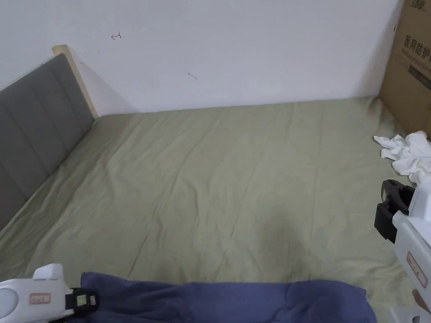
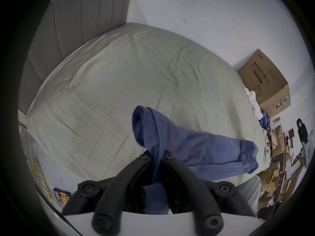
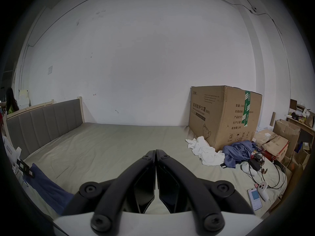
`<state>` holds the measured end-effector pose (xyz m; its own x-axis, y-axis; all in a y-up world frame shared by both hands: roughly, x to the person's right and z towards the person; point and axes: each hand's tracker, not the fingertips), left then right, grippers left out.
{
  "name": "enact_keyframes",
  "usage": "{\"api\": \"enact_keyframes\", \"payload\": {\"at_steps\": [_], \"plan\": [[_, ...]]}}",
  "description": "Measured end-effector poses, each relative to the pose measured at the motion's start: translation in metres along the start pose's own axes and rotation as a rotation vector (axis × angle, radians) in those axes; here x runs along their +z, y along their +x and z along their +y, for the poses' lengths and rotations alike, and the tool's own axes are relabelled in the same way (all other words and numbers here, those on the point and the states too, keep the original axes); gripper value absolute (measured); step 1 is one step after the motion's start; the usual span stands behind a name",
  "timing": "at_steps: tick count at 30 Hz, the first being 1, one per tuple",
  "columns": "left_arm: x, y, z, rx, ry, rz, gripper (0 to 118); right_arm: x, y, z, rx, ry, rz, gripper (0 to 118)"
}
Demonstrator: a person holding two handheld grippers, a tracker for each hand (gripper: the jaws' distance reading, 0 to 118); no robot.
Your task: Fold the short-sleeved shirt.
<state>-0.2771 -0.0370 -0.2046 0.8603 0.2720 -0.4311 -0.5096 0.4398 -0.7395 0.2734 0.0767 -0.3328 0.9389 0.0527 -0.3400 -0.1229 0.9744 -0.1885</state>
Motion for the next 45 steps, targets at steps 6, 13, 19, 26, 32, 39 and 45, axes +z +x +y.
{"api": "enact_keyframes", "payload": {"at_steps": [6,13,19,26,32,39,45], "plan": [[-0.002,0.091,-0.002,-0.069,-0.041,-0.079,7,0.008,0.009,0.004,-0.013,0.018,0.005,0],[-0.046,0.177,-0.016,-0.17,-0.135,-0.199,7,0.017,0.021,0.004,-0.02,0.018,-0.018,0],[-0.106,0.226,-0.035,-0.183,-0.238,-0.188,8,0.018,0.025,0.001,-0.027,0.002,-0.039,0],[-0.143,0.258,-0.068,-0.219,-0.282,-0.095,16,0.018,0.036,-0.008,-0.025,-0.015,-0.047,0],[-0.108,0.26,-0.065,-0.262,-0.2,-0.155,104,0.018,0.043,-0.007,-0.028,-0.016,-0.052,0],[-0.035,0.222,-0.047,-0.281,0.091,-0.162,104,0.019,0.044,0.001,-0.025,0.005,-0.047,0],[-0.033,0.183,-0.049,-0.287,0.255,-0.044,49,0.018,0.045,0.003,-0.027,0.009,-0.043,0]]}}
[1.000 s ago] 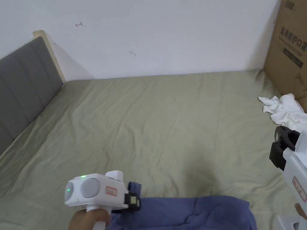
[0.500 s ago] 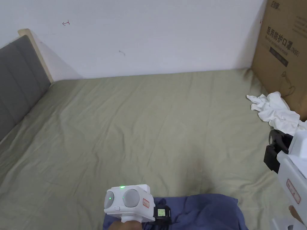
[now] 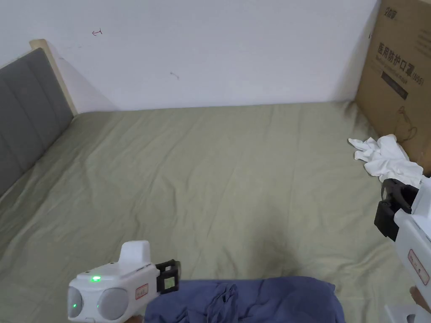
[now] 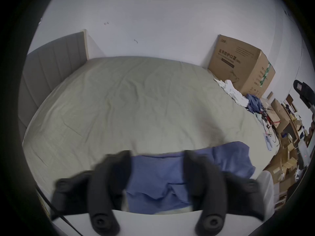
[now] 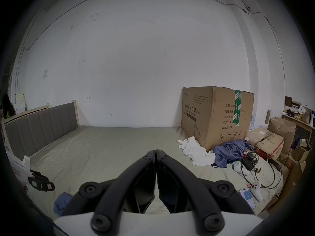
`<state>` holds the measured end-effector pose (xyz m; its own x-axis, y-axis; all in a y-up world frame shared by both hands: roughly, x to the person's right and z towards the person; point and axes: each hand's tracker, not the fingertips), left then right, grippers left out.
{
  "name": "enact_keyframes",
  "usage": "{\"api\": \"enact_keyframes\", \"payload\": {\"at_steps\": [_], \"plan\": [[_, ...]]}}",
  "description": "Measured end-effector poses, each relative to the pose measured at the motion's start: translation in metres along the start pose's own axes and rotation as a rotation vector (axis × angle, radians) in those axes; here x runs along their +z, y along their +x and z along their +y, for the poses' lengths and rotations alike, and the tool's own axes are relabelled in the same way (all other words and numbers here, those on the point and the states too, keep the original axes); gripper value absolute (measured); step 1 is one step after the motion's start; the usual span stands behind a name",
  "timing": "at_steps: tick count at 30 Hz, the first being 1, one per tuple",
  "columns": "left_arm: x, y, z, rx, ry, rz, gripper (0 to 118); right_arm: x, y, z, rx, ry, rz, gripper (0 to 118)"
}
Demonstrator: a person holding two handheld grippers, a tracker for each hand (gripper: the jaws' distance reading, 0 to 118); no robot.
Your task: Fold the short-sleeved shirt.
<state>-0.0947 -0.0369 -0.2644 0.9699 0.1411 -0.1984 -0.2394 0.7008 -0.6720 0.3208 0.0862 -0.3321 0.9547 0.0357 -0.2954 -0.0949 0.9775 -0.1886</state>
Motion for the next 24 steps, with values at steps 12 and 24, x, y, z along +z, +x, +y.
{"api": "enact_keyframes", "payload": {"at_steps": [12,24], "plan": [[-0.062,0.021,-0.077,-0.084,-0.048,-0.008,0,0.002,0.0,-0.004,0.003,-0.027,-0.005,0],[-0.082,0.114,-0.11,-0.228,-0.106,-0.122,0,0.004,0.014,-0.008,0.007,-0.043,-0.033,0]]}}
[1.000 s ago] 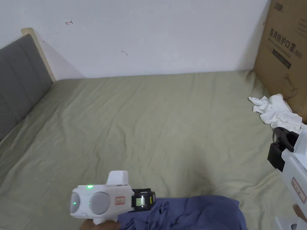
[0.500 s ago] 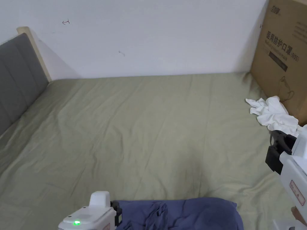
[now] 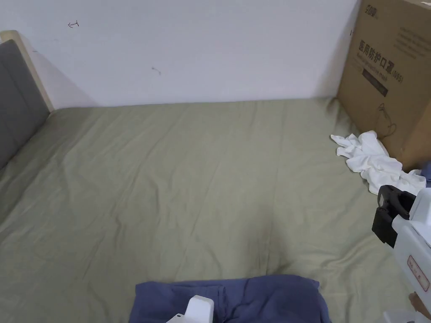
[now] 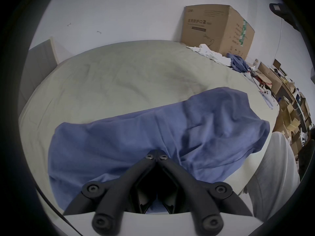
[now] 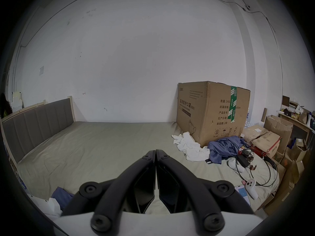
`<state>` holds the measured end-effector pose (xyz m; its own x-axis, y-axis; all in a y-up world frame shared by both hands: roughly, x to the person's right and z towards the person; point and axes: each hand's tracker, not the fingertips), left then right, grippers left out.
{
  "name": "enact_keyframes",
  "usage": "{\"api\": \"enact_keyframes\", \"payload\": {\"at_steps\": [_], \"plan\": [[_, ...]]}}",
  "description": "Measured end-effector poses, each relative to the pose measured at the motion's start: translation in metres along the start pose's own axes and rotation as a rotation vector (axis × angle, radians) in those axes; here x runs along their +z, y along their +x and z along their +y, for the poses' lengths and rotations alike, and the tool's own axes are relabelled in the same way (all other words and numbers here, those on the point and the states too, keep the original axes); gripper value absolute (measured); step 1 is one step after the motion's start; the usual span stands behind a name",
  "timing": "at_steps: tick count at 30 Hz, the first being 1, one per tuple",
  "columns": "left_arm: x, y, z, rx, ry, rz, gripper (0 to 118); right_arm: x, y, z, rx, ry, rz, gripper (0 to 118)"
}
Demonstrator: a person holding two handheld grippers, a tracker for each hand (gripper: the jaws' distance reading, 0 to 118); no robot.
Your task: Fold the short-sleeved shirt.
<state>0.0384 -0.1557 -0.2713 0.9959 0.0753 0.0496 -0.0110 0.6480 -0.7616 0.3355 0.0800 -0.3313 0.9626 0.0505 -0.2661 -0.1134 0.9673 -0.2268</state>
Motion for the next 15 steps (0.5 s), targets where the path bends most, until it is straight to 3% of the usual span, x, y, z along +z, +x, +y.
{"api": "enact_keyframes", "payload": {"at_steps": [8,15], "plan": [[0.001,0.003,0.007,0.009,-0.016,-0.027,0,0.0,-0.003,0.001,-0.001,-0.001,-0.006,0],[0.064,-0.062,0.046,0.205,0.062,-0.207,0,-0.002,-0.005,0.006,0.002,0.006,0.007,0]]}}
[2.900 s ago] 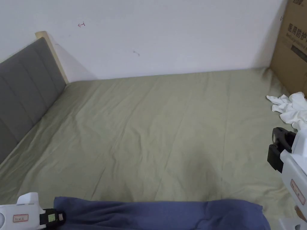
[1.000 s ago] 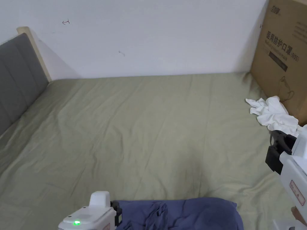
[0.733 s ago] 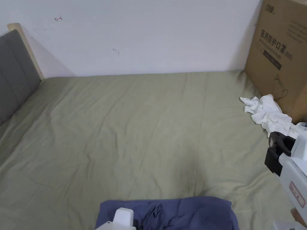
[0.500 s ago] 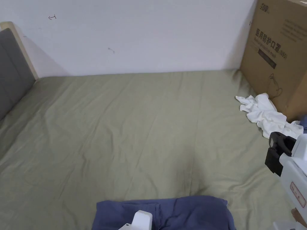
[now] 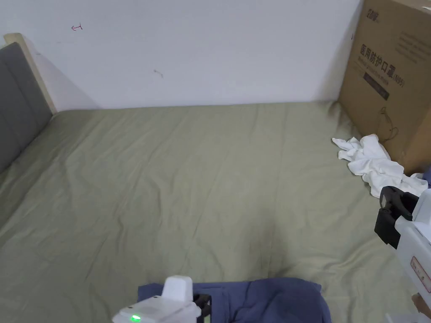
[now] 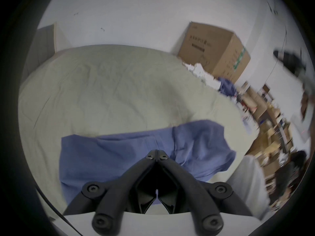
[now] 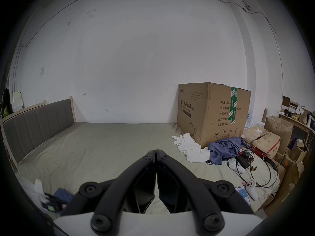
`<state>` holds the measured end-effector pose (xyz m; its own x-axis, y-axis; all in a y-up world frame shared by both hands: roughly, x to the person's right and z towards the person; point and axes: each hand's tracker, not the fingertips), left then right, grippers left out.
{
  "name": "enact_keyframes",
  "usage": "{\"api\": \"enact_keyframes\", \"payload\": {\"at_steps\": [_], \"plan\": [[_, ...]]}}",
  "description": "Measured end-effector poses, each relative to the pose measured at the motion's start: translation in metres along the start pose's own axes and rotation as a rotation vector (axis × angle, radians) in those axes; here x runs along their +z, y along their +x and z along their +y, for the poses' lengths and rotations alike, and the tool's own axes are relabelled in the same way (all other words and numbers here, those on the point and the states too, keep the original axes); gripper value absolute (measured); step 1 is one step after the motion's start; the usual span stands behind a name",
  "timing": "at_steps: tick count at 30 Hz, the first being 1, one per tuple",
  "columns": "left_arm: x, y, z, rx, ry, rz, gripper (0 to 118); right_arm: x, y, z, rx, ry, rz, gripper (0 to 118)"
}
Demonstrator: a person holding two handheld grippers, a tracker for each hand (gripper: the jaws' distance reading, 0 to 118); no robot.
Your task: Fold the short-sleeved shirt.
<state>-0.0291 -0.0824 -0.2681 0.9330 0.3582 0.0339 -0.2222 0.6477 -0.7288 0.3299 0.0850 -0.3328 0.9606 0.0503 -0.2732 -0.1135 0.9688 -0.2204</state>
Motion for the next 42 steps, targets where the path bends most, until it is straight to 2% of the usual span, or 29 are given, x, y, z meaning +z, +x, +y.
{"api": "enact_keyframes", "payload": {"at_steps": [6,9,11,13,14,15,19,20,22,23,24,26,27,28,29,32,33,35,40,42], "plan": [[0.044,-0.08,0.028,0.205,0.023,-0.125,0,-0.003,-0.013,0.002,0.001,0.002,0.018,0],[0.049,-0.119,0.029,0.31,-0.032,-0.174,8,-0.006,-0.018,0.0,-0.008,-0.004,0.026,0],[0.048,-0.144,0.025,0.397,-0.075,-0.172,40,-0.007,-0.024,-0.002,-0.009,-0.01,0.034,0],[0.037,-0.169,0.016,0.434,-0.085,-0.123,86,-0.009,-0.028,-0.005,-0.002,-0.017,0.04,0],[0.034,-0.177,0.013,0.437,-0.105,-0.112,99,-0.011,-0.031,-0.007,0.0,-0.022,0.041,0],[0.03,-0.185,0.009,0.444,-0.125,-0.106,105,-0.013,-0.032,-0.008,-0.001,-0.028,0.043,0],[0.012,-0.201,-0.007,0.451,-0.205,-0.108,102,-0.018,-0.04,-0.011,-0.003,-0.059,0.042,0],[0.011,-0.191,-0.011,0.442,-0.217,-0.113,96,-0.018,-0.04,-0.013,0.0,-0.061,0.044,0],[0.001,-0.192,-0.015,0.435,-0.232,-0.135,71,-0.019,-0.042,-0.013,0.008,-0.071,0.041,0],[-0.004,-0.191,-0.016,0.43,-0.241,-0.158,66,-0.019,-0.042,-0.013,0.011,-0.075,0.041,0],[0.013,-0.139,-0.01,0.426,-0.234,-0.176,63,-0.018,-0.041,-0.014,0.011,-0.077,0.039,0],[0.006,-0.131,-0.011,0.426,-0.228,-0.194,50,-0.017,-0.039,-0.013,0.011,-0.08,0.032,0],[0.002,-0.125,-0.01,0.424,-0.226,-0.189,39,-0.016,-0.038,-0.012,0.011,-0.08,0.029,0],[-0.008,-0.148,-0.009,0.415,-0.224,-0.173,24,-0.014,-0.036,-0.012,0.012,-0.08,0.024,0],[-0.009,-0.147,-0.008,0.393,-0.222,-0.145,19,-0.014,-0.034,-0.012,0.013,-0.079,0.016,0],[-0.003,-0.156,-0.01,0.416,-0.196,-0.121,17,-0.012,-0.029,-0.01,0.011,-0.073,0.007,0],[0.001,-0.151,-0.009,0.403,-0.19,-0.123,14,-0.011,-0.027,-0.009,0.013,-0.069,0.004,0],[0.013,-0.141,-0.004,0.282,-0.162,-0.116,13,-0.014,-0.023,-0.011,0.016,-0.066,0.001,0],[0.052,-0.155,0.011,0.263,-0.165,-0.114,11,-0.013,-0.023,-0.008,-0.005,-0.043,0.016,0],[0.072,-0.163,0.017,0.263,-0.137,-0.056,11,-0.01,-0.025,-0.007,-0.014,-0.033,0.026,0]]}}
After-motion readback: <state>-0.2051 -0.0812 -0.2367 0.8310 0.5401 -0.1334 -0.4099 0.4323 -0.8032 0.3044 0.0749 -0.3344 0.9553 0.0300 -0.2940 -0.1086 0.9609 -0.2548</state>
